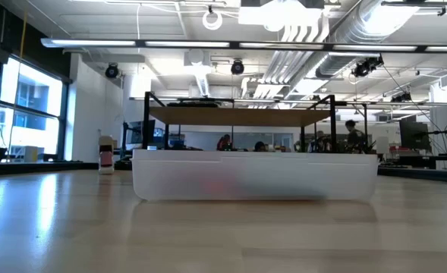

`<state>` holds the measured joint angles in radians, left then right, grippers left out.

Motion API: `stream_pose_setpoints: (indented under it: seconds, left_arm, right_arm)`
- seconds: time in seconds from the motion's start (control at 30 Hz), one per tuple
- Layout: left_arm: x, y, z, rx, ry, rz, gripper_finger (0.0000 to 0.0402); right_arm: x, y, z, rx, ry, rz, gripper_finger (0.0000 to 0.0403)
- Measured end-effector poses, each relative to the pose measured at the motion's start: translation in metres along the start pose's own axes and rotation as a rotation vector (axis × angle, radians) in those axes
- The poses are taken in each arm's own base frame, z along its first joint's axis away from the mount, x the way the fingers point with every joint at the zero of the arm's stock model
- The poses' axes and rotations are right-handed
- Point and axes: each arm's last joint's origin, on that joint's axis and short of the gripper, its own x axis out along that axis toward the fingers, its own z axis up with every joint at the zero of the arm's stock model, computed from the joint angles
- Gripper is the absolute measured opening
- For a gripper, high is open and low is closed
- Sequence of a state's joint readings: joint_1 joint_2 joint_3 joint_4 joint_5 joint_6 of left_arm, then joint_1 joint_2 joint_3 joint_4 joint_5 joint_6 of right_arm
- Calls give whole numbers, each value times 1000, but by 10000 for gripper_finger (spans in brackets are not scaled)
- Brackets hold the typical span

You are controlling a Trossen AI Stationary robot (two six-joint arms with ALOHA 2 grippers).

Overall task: Pack school essentials
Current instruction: Put the crayon box into the orange supply box

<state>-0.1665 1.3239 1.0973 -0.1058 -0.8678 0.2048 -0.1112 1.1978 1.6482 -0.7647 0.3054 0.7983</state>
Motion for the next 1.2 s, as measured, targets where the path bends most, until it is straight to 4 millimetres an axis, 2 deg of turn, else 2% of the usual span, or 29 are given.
stream_pose_setpoints:
  seconds: [0.23, 0.37, 0.5, 0.6, 0.83, 1.2]
  left_arm:
    - [10, 1, -5, -222, 25, -318, 225]
    - [13, 3, -7, -273, 41, -350, 225]
    - [14, 4, -7, -275, 40, -345, 225]
    - [13, 3, -7, -275, 41, -346, 225]
    - [13, 3, -7, -289, 44, -349, 225]
    - [13, 3, -7, -284, 43, -347, 225]
  right_arm:
    - [-19, -20, -11, -96, 147, -143, 76]
    - [-15, -30, -25, -112, 212, -201, 76]
    - [-3, -45, -54, -74, 272, -217, 76]
    - [5, -53, -77, -4, 281, -140, 76]
    - [18, -61, -128, 184, 270, 78, 76]
    - [35, -68, -219, 480, 194, 240, 76]
